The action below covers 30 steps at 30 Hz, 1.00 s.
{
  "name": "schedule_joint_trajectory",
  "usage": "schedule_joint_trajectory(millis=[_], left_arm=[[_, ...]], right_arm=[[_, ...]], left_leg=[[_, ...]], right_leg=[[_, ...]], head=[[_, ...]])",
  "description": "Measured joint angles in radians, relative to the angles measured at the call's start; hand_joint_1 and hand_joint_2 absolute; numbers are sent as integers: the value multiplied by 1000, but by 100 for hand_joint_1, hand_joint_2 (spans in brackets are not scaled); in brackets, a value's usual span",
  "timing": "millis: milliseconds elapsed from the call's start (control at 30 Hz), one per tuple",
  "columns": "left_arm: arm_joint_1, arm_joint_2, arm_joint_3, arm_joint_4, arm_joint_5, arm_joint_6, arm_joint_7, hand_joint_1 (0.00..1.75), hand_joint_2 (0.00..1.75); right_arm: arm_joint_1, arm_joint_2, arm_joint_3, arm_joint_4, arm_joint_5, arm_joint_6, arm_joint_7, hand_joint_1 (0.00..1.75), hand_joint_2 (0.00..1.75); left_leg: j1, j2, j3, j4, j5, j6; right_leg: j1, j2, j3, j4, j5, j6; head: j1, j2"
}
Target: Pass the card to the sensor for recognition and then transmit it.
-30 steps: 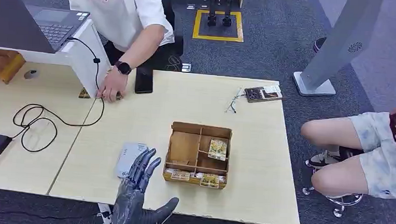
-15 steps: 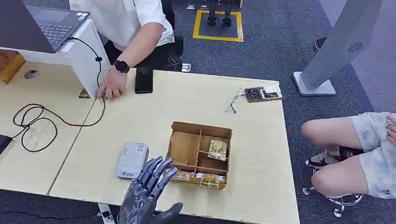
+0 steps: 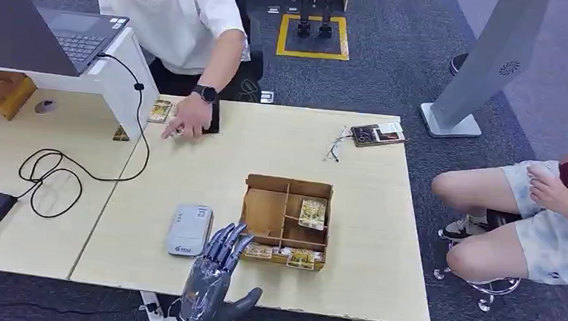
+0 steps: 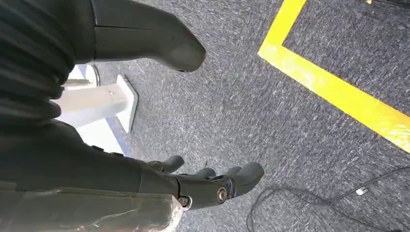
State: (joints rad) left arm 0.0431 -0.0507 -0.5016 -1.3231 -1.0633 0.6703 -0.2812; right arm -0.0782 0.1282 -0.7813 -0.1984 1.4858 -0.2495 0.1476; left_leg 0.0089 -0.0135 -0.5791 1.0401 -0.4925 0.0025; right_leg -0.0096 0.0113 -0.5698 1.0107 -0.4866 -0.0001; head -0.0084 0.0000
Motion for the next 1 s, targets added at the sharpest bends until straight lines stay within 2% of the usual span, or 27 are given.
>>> schedule_joint_trajectory(millis=[100, 267, 733, 1000], left_arm=[[-21, -6, -10, 46, 2, 0, 25, 0, 175], [-46, -16, -22, 99, 8, 0, 30, 0, 175], [-66, -34, -23, 152, 9, 0, 16, 0, 175], [-85, -48, -21, 185, 9, 0, 41, 0, 175]], right_arm=[[-3, 0, 2, 0, 11, 3, 0, 0, 175], [-7, 0, 4, -1, 16, 8, 1, 0, 175], [-10, 0, 10, -4, 18, 20, 12, 0, 175], [-13, 0, 11, -5, 18, 24, 16, 0, 175]], left_leg=[[0, 0, 0, 0, 0, 0], [0, 0, 0, 0, 0, 0], [0, 0, 0, 0, 0, 0], [0, 0, 0, 0, 0, 0]], right_leg=[[0, 0, 0, 0, 0, 0], [0, 0, 0, 0, 0, 0], [0, 0, 0, 0, 0, 0], [0, 0, 0, 0, 0, 0]], head=[[0, 0], [0, 0], [0, 0], [0, 0]])
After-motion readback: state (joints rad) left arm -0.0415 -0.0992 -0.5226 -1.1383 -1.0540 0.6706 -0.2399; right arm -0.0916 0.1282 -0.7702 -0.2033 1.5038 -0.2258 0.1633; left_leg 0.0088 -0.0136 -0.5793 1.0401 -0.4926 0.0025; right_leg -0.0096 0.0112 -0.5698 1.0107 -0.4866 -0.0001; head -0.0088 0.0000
